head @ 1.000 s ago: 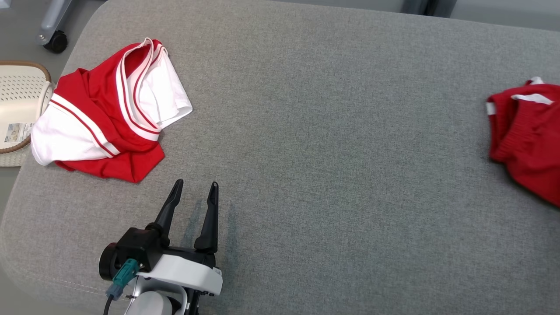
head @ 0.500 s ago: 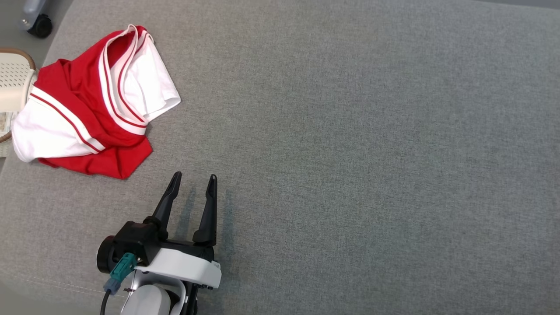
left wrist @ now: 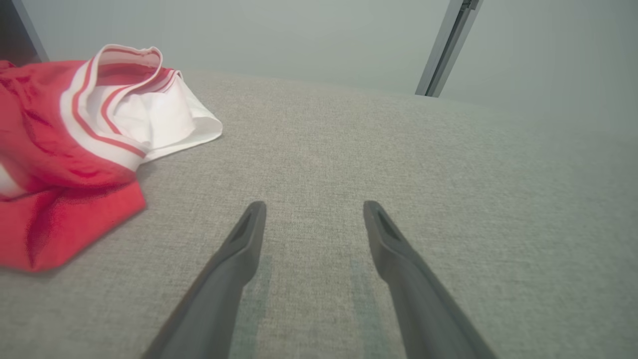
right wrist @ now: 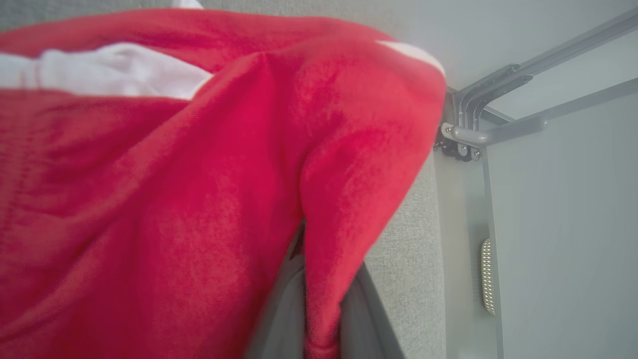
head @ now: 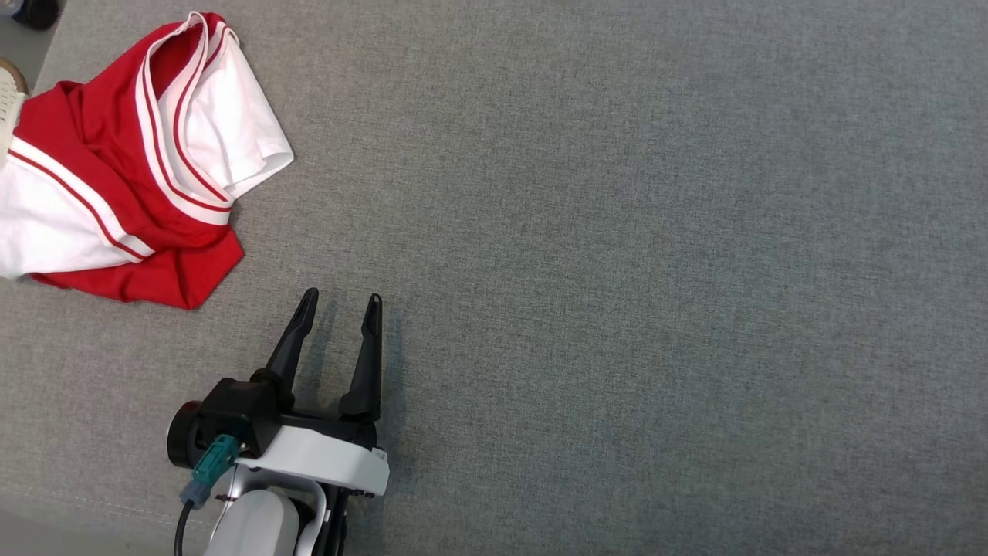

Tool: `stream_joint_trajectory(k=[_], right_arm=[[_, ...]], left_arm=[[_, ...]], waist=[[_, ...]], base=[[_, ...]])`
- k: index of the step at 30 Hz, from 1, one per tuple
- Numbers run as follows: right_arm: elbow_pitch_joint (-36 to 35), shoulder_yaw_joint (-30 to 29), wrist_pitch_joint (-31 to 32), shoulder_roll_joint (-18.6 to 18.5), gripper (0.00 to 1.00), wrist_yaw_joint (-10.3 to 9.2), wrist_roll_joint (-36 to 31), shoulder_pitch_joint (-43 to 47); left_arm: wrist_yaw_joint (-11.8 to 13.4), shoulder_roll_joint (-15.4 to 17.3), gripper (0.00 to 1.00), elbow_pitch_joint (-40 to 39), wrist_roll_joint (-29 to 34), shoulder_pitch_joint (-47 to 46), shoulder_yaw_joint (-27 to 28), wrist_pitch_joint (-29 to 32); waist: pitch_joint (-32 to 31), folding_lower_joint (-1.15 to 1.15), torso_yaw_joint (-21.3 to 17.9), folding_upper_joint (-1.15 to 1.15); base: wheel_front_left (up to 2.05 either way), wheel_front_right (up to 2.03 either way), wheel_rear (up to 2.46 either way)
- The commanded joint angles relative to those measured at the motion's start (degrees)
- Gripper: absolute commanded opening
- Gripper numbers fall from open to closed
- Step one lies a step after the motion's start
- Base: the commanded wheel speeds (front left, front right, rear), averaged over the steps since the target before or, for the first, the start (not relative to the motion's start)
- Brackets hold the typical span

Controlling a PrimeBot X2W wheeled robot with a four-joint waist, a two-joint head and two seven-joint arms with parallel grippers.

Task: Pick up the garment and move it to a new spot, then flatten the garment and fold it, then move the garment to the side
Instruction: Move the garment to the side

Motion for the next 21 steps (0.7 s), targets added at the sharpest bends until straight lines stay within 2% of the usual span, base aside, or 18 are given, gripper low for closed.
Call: stream_joint_trajectory(k=[1,13,14,15,16,21], right_arm=[[0.9,0.2,-0.6,0.6,0.00,-0.01,-0.8,-0.8],[3.5,0.0,-2.0,2.5,0.00,0.00,-0.2,-2.2],[3.4,-0.3,-2.1,2.9,0.12,0.00,0.5,-2.1],[3.0,-0.7,-2.3,3.3,0.45,0.00,1.3,-1.9],[3.0,-0.9,-2.0,3.4,1.00,0.00,1.9,-1.7],[1.6,-1.2,-1.7,3.4,1.00,-0.01,3.7,-1.9]], left_arm=[[-0.3,0.2,1.00,-0.2,0.3,-1.2,0.2,-0.1],[0.0,0.2,1.00,0.1,0.5,-1.3,0.1,-0.1],[0.0,0.2,1.00,0.1,0.5,-1.3,0.1,-0.1],[0.0,0.2,1.00,0.1,0.5,-1.3,0.1,-0.1],[0.0,0.2,1.00,0.2,0.6,-1.3,0.1,-0.1],[0.6,0.2,1.00,0.6,0.7,-0.9,0.1,-0.1]], waist=[[0.3,0.00,-0.1,0.00],[0.4,0.00,-0.5,0.00],[0.3,0.00,-0.5,0.00],[0.3,0.00,-0.6,0.00],[0.2,0.00,-0.6,0.00],[-0.4,0.00,-0.5,0.00]], base=[[0.00,0.00,0.00],[0.00,0.00,0.00],[0.00,0.00,0.00],[0.00,0.00,0.00],[0.00,0.00,0.00],[0.00,0.00,0.00]])
